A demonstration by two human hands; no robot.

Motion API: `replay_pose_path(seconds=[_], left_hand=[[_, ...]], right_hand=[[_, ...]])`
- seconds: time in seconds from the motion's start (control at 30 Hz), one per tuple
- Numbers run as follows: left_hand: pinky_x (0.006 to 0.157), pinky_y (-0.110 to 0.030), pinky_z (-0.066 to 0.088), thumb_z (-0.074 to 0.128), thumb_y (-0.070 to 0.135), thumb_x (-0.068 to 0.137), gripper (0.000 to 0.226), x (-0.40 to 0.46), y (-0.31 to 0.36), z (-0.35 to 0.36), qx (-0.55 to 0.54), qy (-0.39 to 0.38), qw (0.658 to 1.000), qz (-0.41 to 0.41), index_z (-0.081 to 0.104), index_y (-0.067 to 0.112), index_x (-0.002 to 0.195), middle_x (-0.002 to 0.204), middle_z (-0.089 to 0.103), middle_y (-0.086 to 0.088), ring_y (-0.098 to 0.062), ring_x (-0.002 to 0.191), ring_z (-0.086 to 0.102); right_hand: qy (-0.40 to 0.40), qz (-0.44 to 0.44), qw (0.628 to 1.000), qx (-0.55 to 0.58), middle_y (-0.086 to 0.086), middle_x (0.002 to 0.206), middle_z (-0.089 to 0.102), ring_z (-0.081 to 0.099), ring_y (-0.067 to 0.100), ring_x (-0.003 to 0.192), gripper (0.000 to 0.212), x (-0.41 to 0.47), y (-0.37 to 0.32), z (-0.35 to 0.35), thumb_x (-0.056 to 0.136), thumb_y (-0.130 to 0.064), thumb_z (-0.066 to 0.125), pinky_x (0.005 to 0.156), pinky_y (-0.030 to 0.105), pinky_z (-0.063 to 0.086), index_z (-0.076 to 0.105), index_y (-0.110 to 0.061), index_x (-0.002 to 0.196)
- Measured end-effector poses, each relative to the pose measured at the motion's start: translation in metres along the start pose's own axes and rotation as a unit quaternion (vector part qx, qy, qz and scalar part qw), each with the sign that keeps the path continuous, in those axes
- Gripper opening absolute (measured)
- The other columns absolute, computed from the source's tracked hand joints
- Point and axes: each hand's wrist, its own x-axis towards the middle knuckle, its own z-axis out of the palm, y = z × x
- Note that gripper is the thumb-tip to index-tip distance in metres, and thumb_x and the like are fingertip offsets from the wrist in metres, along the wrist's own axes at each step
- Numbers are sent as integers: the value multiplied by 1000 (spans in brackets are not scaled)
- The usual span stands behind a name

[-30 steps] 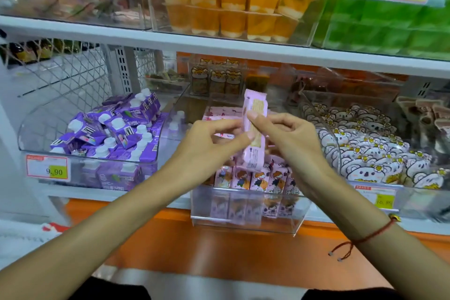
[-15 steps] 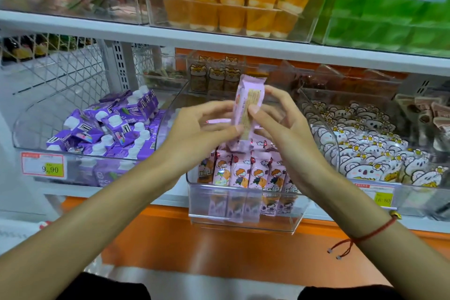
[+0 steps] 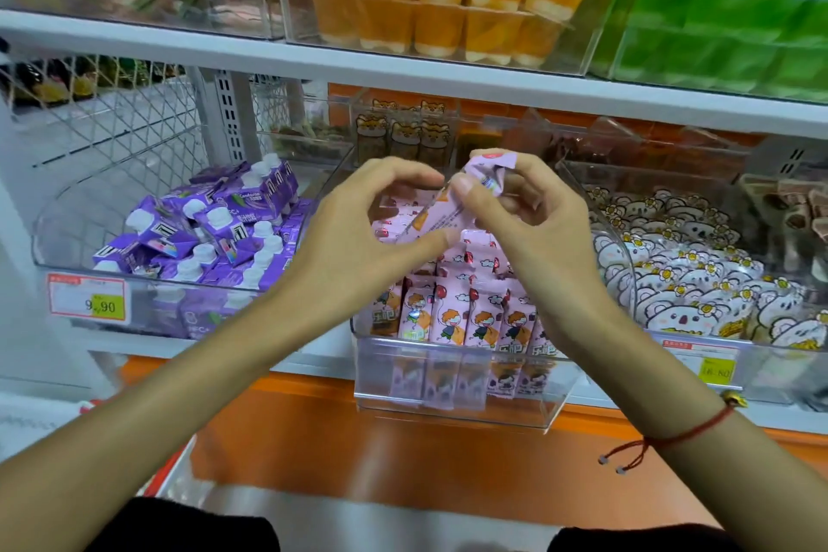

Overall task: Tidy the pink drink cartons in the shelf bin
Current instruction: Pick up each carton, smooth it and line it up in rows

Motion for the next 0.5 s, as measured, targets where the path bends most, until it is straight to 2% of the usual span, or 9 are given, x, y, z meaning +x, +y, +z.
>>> replay_pose_path(seconds=[0.1,0.13,0.2,0.27,0.33,0.37,0.43,0.5], left_hand=[[94,-12,43,63,38,82,50,5,-2,-6,-83,-98,990,-60,54,24,129,123,61,18,7,114,55],[92,-11,44,59,37,82,49,4,-4,-5,-110,-131,982,-76,53,24,130,121,62,19,7,112,56],[89,-18,49,61,29,85,41,3,-8,-2,-123,-159,976,-86,56,22,125,113,67,14,-1,104,63],[82,-17,52,68,19,84,36,3,-12,-1,-106,-136,982,-81,59,21,118,106,70,10,-3,96,67],[71,-10,50,76,16,78,36,4,-14,-2,-86,-79,990,-74,59,25,108,98,69,11,5,84,66],[67,-8,49,77,18,76,35,5,-15,-2,-81,-45,993,-77,57,27,104,95,68,11,7,79,65],[61,-7,48,72,25,81,31,8,-15,-3,-84,21,992,-94,52,24,104,94,64,12,11,71,62],[60,-2,43,59,35,90,32,8,-15,-5,-61,57,989,-119,45,20,114,95,58,15,18,67,55]], right_hand=[[-3,33,999,36,4,102,71,68,14,94,35,2,0,-1,82,-16,71,87,25,53,57,-12,114],[-6,47,998,50,4,104,70,68,15,97,38,2,1,0,82,-15,71,90,27,53,54,-10,115],[-35,54,996,53,1,103,70,66,11,99,33,1,1,1,85,-12,67,89,24,52,53,-6,115],[-79,36,996,26,-1,105,68,64,4,99,25,0,3,1,90,-11,62,83,16,49,56,-9,114],[-102,5,994,-34,-8,112,65,60,-3,102,23,0,6,1,93,-19,59,81,10,46,56,-21,116],[-95,-10,992,-78,-12,114,62,58,-4,105,26,0,10,1,94,-24,58,82,11,46,53,-26,119],[-72,-42,974,-212,-12,112,59,55,5,106,32,1,25,-1,95,-28,55,83,19,46,48,-24,125],[-107,-60,919,-376,-8,108,57,50,12,105,28,2,41,-2,96,-29,53,82,28,43,52,-20,122]])
